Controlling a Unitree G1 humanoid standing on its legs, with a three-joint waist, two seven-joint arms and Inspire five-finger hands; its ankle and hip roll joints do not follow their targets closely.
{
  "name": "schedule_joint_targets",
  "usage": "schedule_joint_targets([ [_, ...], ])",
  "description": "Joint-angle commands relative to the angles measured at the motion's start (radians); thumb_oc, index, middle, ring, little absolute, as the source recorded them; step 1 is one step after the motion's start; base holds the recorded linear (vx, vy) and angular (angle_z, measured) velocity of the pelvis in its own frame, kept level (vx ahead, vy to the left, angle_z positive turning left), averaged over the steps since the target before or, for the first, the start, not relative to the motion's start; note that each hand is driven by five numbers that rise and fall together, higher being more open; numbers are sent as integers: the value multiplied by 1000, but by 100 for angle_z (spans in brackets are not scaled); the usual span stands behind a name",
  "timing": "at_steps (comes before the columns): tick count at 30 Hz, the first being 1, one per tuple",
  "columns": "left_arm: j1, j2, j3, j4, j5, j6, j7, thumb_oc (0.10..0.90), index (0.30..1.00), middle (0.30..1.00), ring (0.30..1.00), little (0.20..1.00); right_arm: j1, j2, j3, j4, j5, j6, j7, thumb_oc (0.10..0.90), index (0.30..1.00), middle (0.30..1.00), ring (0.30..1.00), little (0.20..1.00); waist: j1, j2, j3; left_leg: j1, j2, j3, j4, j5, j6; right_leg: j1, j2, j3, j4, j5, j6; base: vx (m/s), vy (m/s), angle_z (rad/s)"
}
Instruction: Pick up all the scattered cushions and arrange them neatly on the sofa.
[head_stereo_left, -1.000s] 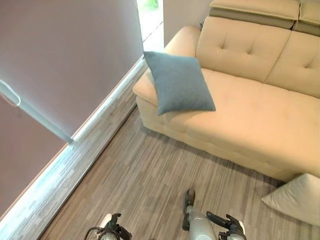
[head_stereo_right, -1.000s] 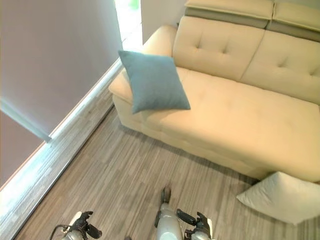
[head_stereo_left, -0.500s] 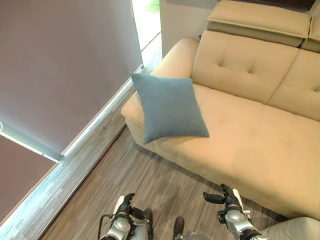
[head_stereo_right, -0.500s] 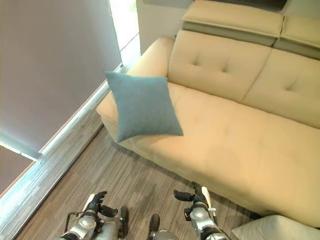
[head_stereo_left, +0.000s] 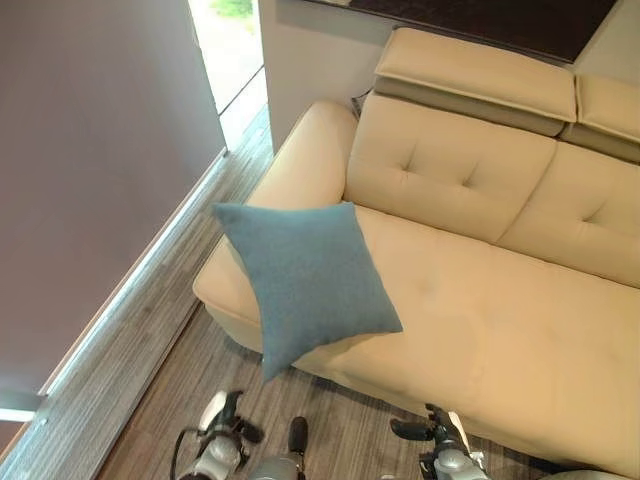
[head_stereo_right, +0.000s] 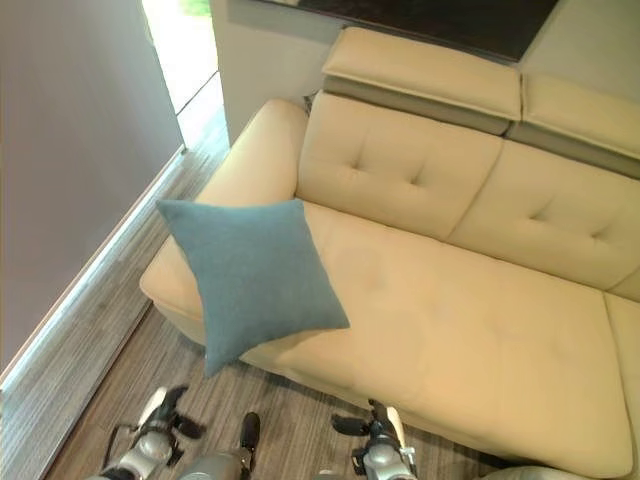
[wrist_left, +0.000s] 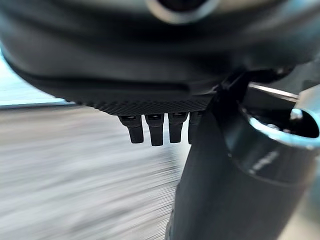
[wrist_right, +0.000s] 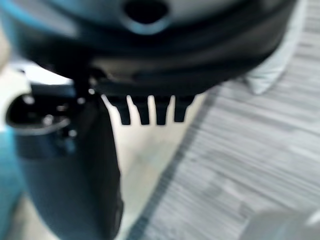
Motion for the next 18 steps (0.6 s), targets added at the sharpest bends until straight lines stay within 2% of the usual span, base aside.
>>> schedule_joint_targets([
  [1, -23, -22, 0, -24, 13, -76, 40, 800, 900, 900, 900, 900, -19, -56, 5, -77, -28, -42, -77, 800, 900, 900, 900, 900, -7, 19, -6, -37, 38, 3, 45, -100, -91, 12, -32, -2, -258, 169, 1, 218, -77, -22],
  [2, -21, -21, -8, -24, 16, -77, 36, 800, 900, 900, 900, 900, -19, -59, 2, -88, -25, -42, -79, 800, 900, 900, 900, 900, -12, 22, -1, -27, 41, 5, 49, -112, -94, 2, -37, 7, -294, 160, -1, 172, -99, -11],
  [4, -22, -26, -24, -1, 30, -73, 30, 800, 900, 900, 900, 900, -21, -60, -9, -103, -10, -44, -85, 800, 900, 900, 900, 900, -31, 24, 6, -16, 42, -3, 61, -136, -103, -34, -38, 45, -412, 182, 3, 241, -149, 3],
  [7, -13, -37, -35, 46, 55, -69, 22, 800, 900, 900, 900, 900, -17, -62, -34, -121, 19, -45, -85, 800, 900, 900, 900, 900, -66, 15, 19, 25, 36, -22, 76, -176, -121, -83, -25, 122, -596, 258, 32, 274, -190, 12],
  [8, -8, -39, -31, 64, 57, -70, 16, 800, 900, 900, 900, 900, -16, -63, -37, -126, 21, -44, -81, 800, 900, 900, 900, 900, -71, 14, 22, 38, 38, -22, 83, -188, -128, -91, -27, 128, -628, 275, 40, 229, -191, 24],
  [10, 3, -52, -3, 126, 44, -69, 6, 800, 900, 900, 900, 900, -18, -64, -36, -108, 9, -40, -74, 800, 900, 900, 900, 900, -71, 11, 23, 65, 46, -12, 90, -208, -138, -101, -40, 71, -663, 309, 52, 226, -216, 6],
  [11, 1, -52, 3, 150, 45, -68, 6, 800, 900, 900, 900, 900, -17, -61, -36, -93, 11, -40, -65, 800, 900, 900, 900, 900, -74, 6, 20, 72, 45, -15, 93, -214, -142, -88, -41, 67, -678, 310, 55, 316, -304, 6],
  [12, 7, -56, 21, 188, 47, -60, 7, 800, 900, 900, 900, 900, -13, -54, -23, -63, 8, -41, -42, 800, 900, 900, 900, 900, -76, -5, 0, 92, 51, -28, 96, -229, -154, -68, -32, 92, -676, 312, 46, 320, -338, 47],
  [13, 7, -59, 35, 195, 36, -58, 9, 800, 900, 900, 900, 900, -14, -55, -22, -60, 13, -48, -39, 800, 900, 900, 900, 900, -77, -3, -9, 102, 67, -38, 99, -233, -166, -63, -17, 98, -658, 301, 37, 256, -269, 62],
  [14, 6, -59, 35, 195, 36, -58, 9, 800, 900, 900, 900, 900, -14, -55, -22, -59, 13, -48, -39, 800, 900, 900, 900, 900, -79, -5, -11, 99, 65, -40, 98, -231, -166, -65, -19, 97, -658, 302, 38, 234, -305, 67],
  [15, 16, -62, 59, 205, 12, -57, 9, 800, 900, 900, 900, 900, -12, -65, -32, -69, 27, -55, -38, 800, 900, 900, 900, 900, -77, -2, -25, 113, 97, -44, 120, -244, -183, -49, -4, 90, -633, 274, 23, 198, -274, 42],
  [16, 22, -64, 70, 213, -5, -58, 8, 800, 900, 900, 900, 900, -11, -70, -36, -82, 32, -61, -37, 800, 900, 900, 900, 900, -79, -3, -26, 102, 109, -45, 155, -248, -195, -36, 5, 87, -624, 250, 10, 258, -376, 45],
  [17, 35, -70, 88, 228, -32, -56, 9, 800, 900, 900, 900, 900, -10, -73, -39, -105, 31, -66, -41, 800, 900, 900, 900, 900, -78, -4, -26, 82, 131, -42, 215, -217, -220, -14, 21, 82, -618, 225, -12, 160, -280, 37],
  [18, 28, -75, 51, 246, -48, -56, 15, 800, 900, 900, 900, 900, -163, -12, 33, -45, 3, -25, -146, 800, 900, 900, 900, 900, -39, -4, -23, 19, 151, -55, 338, -162, -251, 12, 21, 57, -615, 206, -37, 101, -189, 39],
])
